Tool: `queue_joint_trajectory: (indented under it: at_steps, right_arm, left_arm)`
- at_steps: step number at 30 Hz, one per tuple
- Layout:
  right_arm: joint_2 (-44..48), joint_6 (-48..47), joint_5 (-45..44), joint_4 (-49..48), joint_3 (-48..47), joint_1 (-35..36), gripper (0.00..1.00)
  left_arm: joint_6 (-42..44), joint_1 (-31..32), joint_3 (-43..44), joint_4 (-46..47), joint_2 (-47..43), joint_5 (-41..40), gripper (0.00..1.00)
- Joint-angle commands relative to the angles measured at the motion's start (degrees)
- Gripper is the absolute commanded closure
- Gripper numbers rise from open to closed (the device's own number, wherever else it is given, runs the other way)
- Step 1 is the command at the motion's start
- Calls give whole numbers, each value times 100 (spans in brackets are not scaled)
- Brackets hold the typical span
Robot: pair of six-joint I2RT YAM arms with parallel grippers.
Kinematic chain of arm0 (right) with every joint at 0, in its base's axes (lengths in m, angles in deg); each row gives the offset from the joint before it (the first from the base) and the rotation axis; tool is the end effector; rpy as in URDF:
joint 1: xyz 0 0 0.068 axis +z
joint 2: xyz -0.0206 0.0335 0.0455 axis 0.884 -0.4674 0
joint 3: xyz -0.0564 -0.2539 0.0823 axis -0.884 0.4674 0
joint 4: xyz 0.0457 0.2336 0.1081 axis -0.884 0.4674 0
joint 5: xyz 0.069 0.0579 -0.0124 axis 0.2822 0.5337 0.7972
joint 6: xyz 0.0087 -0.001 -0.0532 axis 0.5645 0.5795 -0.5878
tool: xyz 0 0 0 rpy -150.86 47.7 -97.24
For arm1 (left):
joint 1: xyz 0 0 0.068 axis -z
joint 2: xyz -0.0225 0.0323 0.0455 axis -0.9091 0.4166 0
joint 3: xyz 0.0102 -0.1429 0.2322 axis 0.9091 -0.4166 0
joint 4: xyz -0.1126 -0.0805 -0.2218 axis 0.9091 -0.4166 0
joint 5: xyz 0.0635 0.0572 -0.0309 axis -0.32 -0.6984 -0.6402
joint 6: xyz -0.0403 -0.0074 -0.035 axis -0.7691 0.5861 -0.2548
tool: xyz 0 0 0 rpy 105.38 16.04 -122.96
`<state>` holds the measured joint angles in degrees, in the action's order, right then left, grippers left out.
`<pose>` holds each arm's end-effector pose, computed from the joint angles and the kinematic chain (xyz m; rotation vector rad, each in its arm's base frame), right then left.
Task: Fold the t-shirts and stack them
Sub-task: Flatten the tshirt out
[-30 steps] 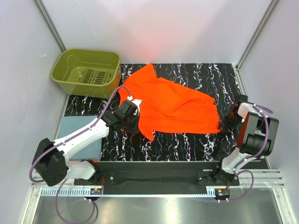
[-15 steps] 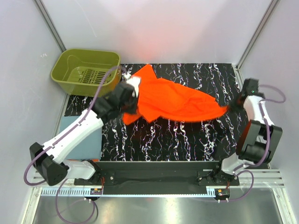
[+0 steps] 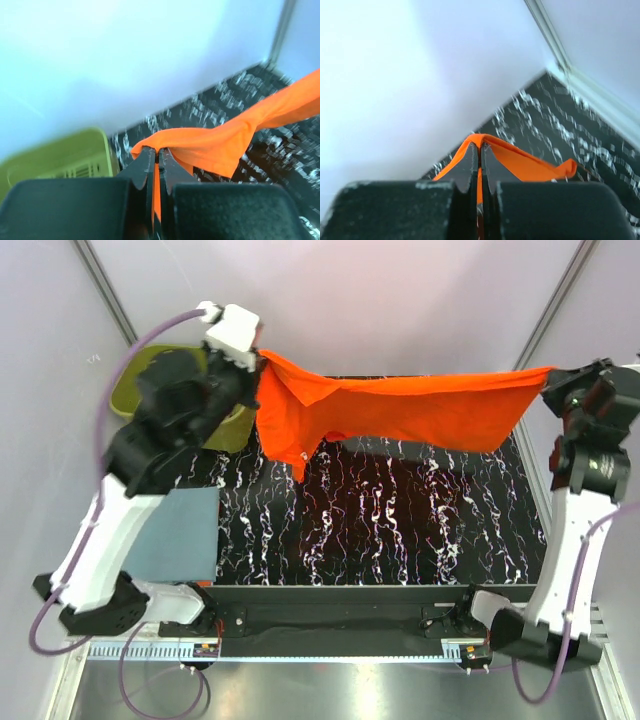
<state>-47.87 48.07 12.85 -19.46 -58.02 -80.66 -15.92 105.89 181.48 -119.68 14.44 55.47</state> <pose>0.2148 -0.0724 0.4869 0.7585 1.5281 0.1960 0.1818 -0.1431 0.5536 0.4881 1.5475 -0.2108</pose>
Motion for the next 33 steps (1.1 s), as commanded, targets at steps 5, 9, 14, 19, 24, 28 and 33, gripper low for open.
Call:
queue_joint_trajectory:
  at_steps: [5, 9, 14, 19, 24, 28, 33]
  right_arm:
    - [1277, -839, -98, -241, -1061, 454, 100]
    - [1611, -884, -159, 5, -1817, 770, 100]
    - [1928, -945, -379, -3, -2073, 1000, 100]
    - [1893, -946, -441, -73, -1346, 1026, 100]
    - [1823, -893, -564, -714, 364, 1026, 100]
    - [1368, -884, -861, -1722, 1774, 1026, 100]
    - [103, -1287, -1240, -3304, 2864, 1017, 100]
  left_arm:
    - [312, -8, 821, 491, -1490, 1383, 100]
    - [-5, -17, 1042, 491, -1975, 1945, 100]
    - [-251, -8, 1314, 491, -2126, 2078, 100]
    - [82, -17, 1078, 500, -1696, 1657, 100]
    - [899, -34, -19, 902, -1089, 665, 100]
    - [1102, -421, -1301, 1999, -204, 803, 100]
    - [1348, -930, -1999, 3258, 1726, 707, 100]
